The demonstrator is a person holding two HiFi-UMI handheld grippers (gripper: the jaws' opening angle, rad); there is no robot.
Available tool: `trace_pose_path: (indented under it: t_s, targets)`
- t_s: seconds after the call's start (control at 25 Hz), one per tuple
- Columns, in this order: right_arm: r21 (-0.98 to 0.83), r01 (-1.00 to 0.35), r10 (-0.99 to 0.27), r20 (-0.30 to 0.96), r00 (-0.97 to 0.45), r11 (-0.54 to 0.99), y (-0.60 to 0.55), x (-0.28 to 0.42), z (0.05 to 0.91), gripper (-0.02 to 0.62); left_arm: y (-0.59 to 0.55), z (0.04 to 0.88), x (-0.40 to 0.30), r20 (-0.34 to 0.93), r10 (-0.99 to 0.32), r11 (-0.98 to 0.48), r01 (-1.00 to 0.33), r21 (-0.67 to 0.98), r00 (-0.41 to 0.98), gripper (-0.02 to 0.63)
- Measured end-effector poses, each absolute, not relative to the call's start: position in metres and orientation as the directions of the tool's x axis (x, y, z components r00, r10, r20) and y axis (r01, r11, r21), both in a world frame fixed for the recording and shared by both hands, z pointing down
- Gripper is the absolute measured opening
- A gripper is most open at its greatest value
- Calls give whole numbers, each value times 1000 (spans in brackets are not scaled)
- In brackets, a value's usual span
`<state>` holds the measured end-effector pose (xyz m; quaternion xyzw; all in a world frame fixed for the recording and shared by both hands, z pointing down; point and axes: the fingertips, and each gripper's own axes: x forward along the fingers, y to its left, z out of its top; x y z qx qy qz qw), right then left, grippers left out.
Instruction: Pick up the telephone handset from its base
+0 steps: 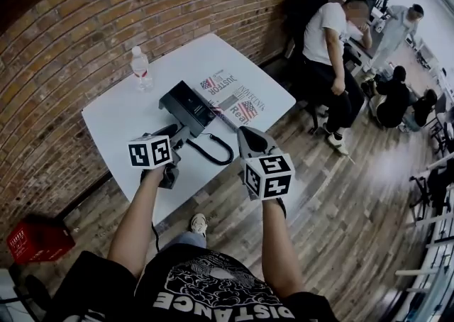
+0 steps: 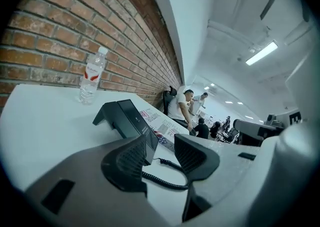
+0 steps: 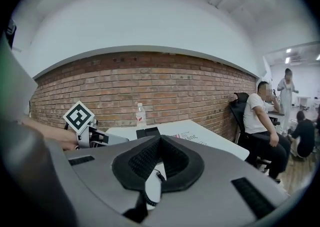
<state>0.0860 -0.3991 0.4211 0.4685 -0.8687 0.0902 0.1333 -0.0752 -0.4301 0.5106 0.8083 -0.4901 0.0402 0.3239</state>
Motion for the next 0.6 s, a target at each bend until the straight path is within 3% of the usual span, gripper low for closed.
trace_pose_path:
  t_s: [0.6]
  targets:
    - [-42, -850, -769, 403, -495, 525, -478, 58, 460, 0, -503, 581, -110, 361, -731, -196, -685, 702, 579, 158]
